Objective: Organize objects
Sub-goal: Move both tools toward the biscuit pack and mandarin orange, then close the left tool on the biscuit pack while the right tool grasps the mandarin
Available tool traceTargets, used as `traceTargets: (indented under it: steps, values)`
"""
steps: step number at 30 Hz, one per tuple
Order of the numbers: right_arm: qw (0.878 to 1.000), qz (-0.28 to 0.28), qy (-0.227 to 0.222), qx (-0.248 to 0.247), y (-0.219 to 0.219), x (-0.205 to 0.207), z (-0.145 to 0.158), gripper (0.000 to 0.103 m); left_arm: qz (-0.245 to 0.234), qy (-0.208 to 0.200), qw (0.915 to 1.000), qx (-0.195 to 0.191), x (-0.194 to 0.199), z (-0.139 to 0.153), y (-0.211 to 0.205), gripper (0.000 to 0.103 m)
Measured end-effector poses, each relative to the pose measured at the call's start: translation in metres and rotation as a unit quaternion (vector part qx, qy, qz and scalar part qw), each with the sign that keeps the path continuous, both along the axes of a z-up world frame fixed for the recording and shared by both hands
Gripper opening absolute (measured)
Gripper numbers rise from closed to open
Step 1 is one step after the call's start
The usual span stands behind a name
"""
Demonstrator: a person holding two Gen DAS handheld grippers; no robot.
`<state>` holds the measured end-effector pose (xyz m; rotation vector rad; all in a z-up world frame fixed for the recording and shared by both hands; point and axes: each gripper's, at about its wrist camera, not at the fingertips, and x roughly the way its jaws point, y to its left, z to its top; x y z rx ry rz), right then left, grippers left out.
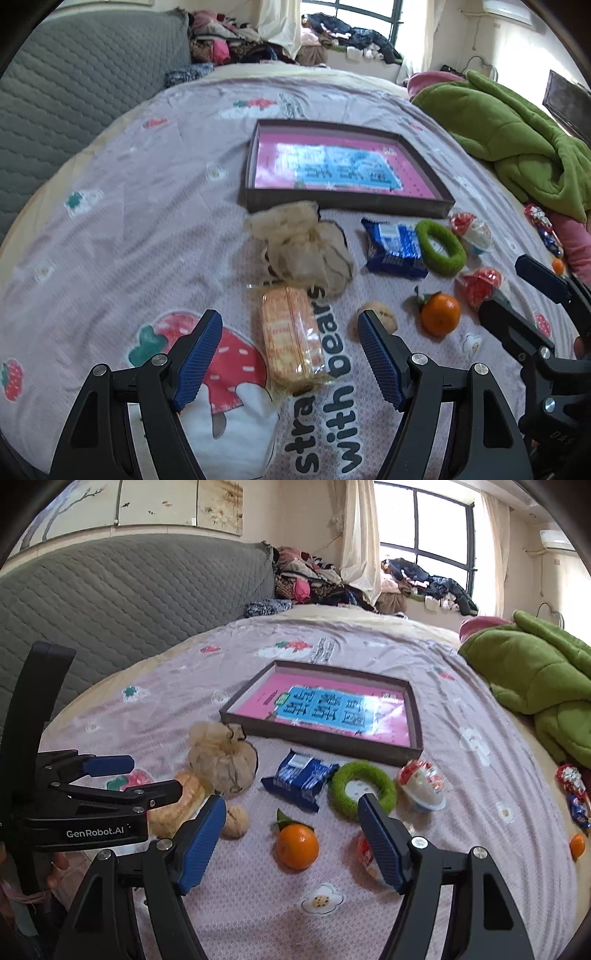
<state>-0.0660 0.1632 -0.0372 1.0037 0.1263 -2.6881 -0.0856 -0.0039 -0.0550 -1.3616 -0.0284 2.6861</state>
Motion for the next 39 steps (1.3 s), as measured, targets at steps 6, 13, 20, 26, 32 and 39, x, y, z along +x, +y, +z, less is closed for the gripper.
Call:
traceTargets:
  steps: [6, 13, 20, 26, 32, 39]
  values:
    - [1.000, 0.003, -0.022, 0.015, -0.005, -0.002, -0.014, 0.073, 0.001, -0.005, 0.9998, -0.021, -0.002, -0.010, 0.003, 0.077]
    - [0.998, -0.014, -0.048, 0.044, -0.007, -0.010, -0.028, 0.068, 0.002, -0.018, 0.9991, -0.038, -0.008, -0.024, 0.008, 0.077]
    - [0.994, -0.012, -0.070, 0.077, -0.015, -0.019, -0.041, 0.060, 0.009, -0.032, 0.9987, -0.040, -0.017, -0.032, 0.008, 0.077]
    - [0.990, 0.000, -0.081, 0.116, -0.027, -0.023, -0.052, 0.049, 0.018, -0.043, 0.9980, -0.042, -0.024, -0.040, 0.007, 0.077]
    - [0.987, 0.004, -0.093, 0.132, -0.031, -0.029, -0.063, 0.039, 0.025, -0.049, 0.9975, -0.044, -0.029, -0.048, 0.006, 0.077]
    - [0.986, 0.002, -0.090, 0.138, -0.030, -0.033, -0.069, 0.038, 0.031, -0.057, 0.9972, -0.038, -0.036, -0.055, 0.007, 0.074]
